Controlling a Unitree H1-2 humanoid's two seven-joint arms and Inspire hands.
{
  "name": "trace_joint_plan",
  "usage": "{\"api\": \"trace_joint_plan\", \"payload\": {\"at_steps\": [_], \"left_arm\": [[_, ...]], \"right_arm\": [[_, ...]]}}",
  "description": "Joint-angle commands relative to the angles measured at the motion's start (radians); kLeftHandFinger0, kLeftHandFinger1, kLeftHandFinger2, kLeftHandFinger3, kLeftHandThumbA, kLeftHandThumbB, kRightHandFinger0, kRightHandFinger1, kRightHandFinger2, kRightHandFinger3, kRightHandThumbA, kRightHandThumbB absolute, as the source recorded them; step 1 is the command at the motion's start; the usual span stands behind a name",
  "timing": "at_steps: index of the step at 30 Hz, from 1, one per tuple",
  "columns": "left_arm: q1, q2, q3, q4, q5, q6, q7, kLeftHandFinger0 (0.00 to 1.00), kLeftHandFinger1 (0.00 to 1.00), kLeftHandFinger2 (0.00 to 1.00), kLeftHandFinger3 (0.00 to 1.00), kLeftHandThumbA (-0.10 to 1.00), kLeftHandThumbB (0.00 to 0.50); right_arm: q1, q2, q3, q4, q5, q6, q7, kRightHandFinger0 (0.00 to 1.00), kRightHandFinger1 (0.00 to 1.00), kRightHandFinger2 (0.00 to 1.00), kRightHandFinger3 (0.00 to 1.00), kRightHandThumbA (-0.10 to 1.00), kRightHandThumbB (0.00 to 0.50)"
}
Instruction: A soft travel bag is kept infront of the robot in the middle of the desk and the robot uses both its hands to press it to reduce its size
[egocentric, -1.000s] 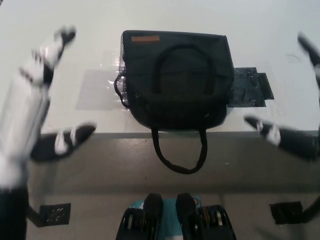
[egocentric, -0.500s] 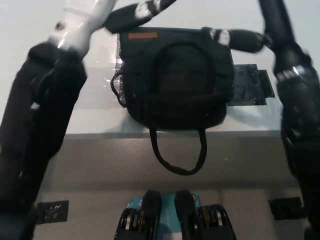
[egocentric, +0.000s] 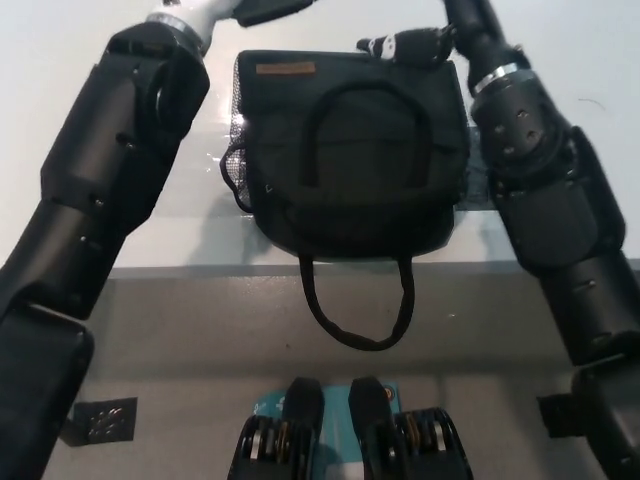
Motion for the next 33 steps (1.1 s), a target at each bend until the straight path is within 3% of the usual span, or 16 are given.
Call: {"api": "trace_joint_plan", "payload": {"at_steps": [1,4,7,12,14,17,19,22,27,31,33], "left_arm": [[-0.082,-0.008,-0.010,0.043,0.003,0.012,0.078,1.00,1.00,1.00,1.00,1.00,0.293],[-0.093,-0.027,-0.011,0.093,-0.008,0.030,0.092,1.00,1.00,1.00,1.00,1.00,0.290],[-0.109,-0.040,-0.025,0.147,-0.003,0.047,0.088,1.00,1.00,1.00,1.00,1.00,0.257],[-0.119,-0.062,-0.022,0.219,-0.032,0.023,0.125,1.00,1.00,1.00,1.00,1.00,0.246],[-0.120,-0.068,-0.028,0.226,-0.031,0.025,0.126,1.00,1.00,1.00,1.00,1.00,0.247],[-0.126,-0.079,-0.043,0.243,-0.024,0.034,0.125,1.00,1.00,1.00,1.00,1.00,0.229],[-0.127,-0.085,-0.045,0.257,-0.033,0.027,0.133,1.00,1.00,1.00,1.00,1.00,0.209],[-0.127,-0.096,-0.046,0.261,-0.046,0.028,0.136,1.00,1.00,1.00,1.00,1.00,0.219],[-0.119,-0.108,-0.052,0.265,-0.052,0.034,0.148,1.00,1.00,1.00,1.00,1.00,0.212],[-0.110,-0.113,-0.062,0.278,-0.055,0.033,0.150,1.00,1.00,1.00,1.00,1.00,0.208],[-0.101,-0.120,-0.065,0.291,-0.058,0.020,0.171,1.00,1.00,1.00,1.00,1.00,0.191]], "right_arm": [[-0.070,0.008,-0.005,0.031,0.005,0.014,-0.053,1.00,1.00,1.00,1.00,1.00,0.194],[-0.082,0.014,-0.011,0.079,0.014,0.008,-0.066,1.00,1.00,1.00,1.00,1.00,0.179],[-0.106,0.021,-0.013,0.157,0.024,-0.021,-0.086,1.00,1.00,1.00,1.00,1.00,0.161],[-0.123,0.026,-0.015,0.218,0.042,-0.029,-0.090,1.00,1.00,1.00,1.00,1.00,0.134],[-0.120,0.031,-0.026,0.228,0.062,-0.019,-0.087,1.00,1.00,1.00,1.00,1.00,0.157],[-0.111,0.026,-0.027,0.232,0.066,-0.036,-0.086,1.00,1.00,1.00,1.00,1.00,0.132],[-0.107,0.026,-0.030,0.234,0.071,-0.033,-0.085,1.00,1.00,1.00,1.00,1.00,0.156],[-0.106,0.022,-0.034,0.249,0.080,-0.056,-0.095,1.00,1.00,1.00,1.00,1.00,0.172],[-0.100,0.028,-0.047,0.269,0.103,-0.065,-0.110,1.00,1.00,1.00,1.00,1.00,0.239],[-0.086,0.027,-0.041,0.276,0.105,-0.085,-0.103,1.00,1.00,1.00,1.00,1.00,0.142],[-0.083,0.027,-0.034,0.287,0.104,-0.068,-0.099,1.00,1.00,1.00,1.00,1.00,0.173]]}}
